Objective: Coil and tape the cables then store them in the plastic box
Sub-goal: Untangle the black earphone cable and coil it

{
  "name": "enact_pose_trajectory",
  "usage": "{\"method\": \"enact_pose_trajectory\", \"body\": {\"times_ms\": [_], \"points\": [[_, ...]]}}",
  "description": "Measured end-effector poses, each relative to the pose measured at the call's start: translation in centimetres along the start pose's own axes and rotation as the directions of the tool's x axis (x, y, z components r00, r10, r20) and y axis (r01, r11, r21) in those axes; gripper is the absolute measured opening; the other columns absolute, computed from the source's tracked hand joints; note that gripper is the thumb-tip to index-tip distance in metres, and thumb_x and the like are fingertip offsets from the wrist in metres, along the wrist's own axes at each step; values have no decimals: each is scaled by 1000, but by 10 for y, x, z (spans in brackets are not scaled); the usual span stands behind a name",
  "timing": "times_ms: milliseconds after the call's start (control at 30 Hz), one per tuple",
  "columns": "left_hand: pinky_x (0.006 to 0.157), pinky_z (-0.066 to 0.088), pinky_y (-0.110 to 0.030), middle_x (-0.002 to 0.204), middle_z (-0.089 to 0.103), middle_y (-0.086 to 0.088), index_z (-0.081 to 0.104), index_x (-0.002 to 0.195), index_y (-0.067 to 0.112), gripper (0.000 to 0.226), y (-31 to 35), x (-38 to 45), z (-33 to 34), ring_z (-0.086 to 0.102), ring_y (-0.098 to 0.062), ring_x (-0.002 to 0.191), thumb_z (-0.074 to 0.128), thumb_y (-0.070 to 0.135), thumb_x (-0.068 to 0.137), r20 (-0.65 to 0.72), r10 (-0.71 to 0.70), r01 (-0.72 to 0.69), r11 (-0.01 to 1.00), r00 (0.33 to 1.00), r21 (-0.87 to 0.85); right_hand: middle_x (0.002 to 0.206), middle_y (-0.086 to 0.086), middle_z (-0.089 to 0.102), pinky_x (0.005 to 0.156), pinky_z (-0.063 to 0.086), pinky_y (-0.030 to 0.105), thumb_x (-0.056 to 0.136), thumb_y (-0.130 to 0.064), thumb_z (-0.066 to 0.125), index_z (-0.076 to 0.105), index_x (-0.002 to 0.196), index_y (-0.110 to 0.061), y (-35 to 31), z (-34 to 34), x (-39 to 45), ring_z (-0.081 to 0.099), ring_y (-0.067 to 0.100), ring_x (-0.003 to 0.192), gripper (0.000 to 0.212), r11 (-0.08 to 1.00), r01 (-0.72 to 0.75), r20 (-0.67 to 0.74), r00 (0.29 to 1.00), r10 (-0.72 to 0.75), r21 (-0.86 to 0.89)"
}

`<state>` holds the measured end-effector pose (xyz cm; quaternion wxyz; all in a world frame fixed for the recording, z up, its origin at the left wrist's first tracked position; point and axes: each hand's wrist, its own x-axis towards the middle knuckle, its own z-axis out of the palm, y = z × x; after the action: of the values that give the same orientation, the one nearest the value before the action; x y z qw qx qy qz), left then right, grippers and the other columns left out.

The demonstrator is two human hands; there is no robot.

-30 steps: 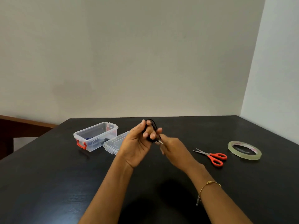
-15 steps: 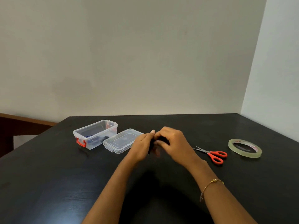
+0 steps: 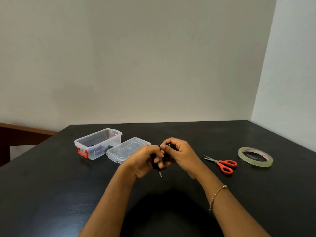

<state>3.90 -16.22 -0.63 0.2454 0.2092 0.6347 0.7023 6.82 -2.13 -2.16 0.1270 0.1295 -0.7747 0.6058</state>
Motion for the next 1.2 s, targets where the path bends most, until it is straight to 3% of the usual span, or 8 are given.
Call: {"method": "enact_pose_trajectory", "body": {"times_ms": [233,333,500,733,900,967,1100,1200], "points": [[49,46,-25,39,46,-3,46,59,6,23,7,3,19,49,-15,33,42,7,82,-300,72,-77,997,951,-4,74,-9,58,63,46,19,94,-26,48,55,90,-21,0,13,5,56,0,69,10,983,141,-101,983,-154,-121],[43,41,-21,36,44,-1,46,57,8,25,6,4,27,42,-12,31,47,9,82,-428,165,-174,985,888,20,70,-5,52,53,43,14,98,-21,41,49,92,-17,-5,19,5,51,-1,56,11,988,146,-60,988,-144,38],[44,45,-18,36,42,1,47,58,7,28,9,5,31,39,-10,30,48,17,84,-284,-1,-79,959,959,-270,58,-5,45,44,38,11,97,-30,41,49,89,-13,-7,20,4,44,0,41,20,930,2,-86,996,31,367],[51,52,-22,49,63,-2,59,67,6,28,2,7,30,57,-9,39,58,25,88,-275,185,-142,975,944,169,50,-1,41,49,41,22,97,-40,34,53,83,-13,1,19,5,39,9,45,36,936,-11,-126,990,59,353],[52,48,-9,44,57,8,54,57,21,33,-1,4,35,57,0,40,55,35,87,-221,590,-239,600,777,764,49,3,44,37,35,19,98,-39,29,53,89,-4,-1,16,5,37,9,39,43,958,102,-178,982,-55,267],[53,47,-11,44,55,8,52,54,21,36,-3,4,36,57,-3,42,54,37,87,-212,649,-253,546,730,799,60,5,49,41,40,19,99,-33,29,52,85,-7,-4,13,6,44,10,47,38,966,157,-217,970,-111,207],[62,53,-36,56,59,-4,51,60,19,35,-13,8,47,62,-24,59,50,31,92,-305,617,-263,658,725,706,66,1,49,51,42,18,98,-28,36,54,84,-5,4,9,12,48,5,56,32,985,147,-312,943,-114,87],[69,52,-38,66,56,1,53,70,20,28,-19,13,59,58,-20,69,44,27,96,-347,562,-247,726,751,642,63,0,49,54,42,22,97,-31,41,55,78,-11,11,2,15,48,7,57,31,991,108,-363,929,-74,76]]}}
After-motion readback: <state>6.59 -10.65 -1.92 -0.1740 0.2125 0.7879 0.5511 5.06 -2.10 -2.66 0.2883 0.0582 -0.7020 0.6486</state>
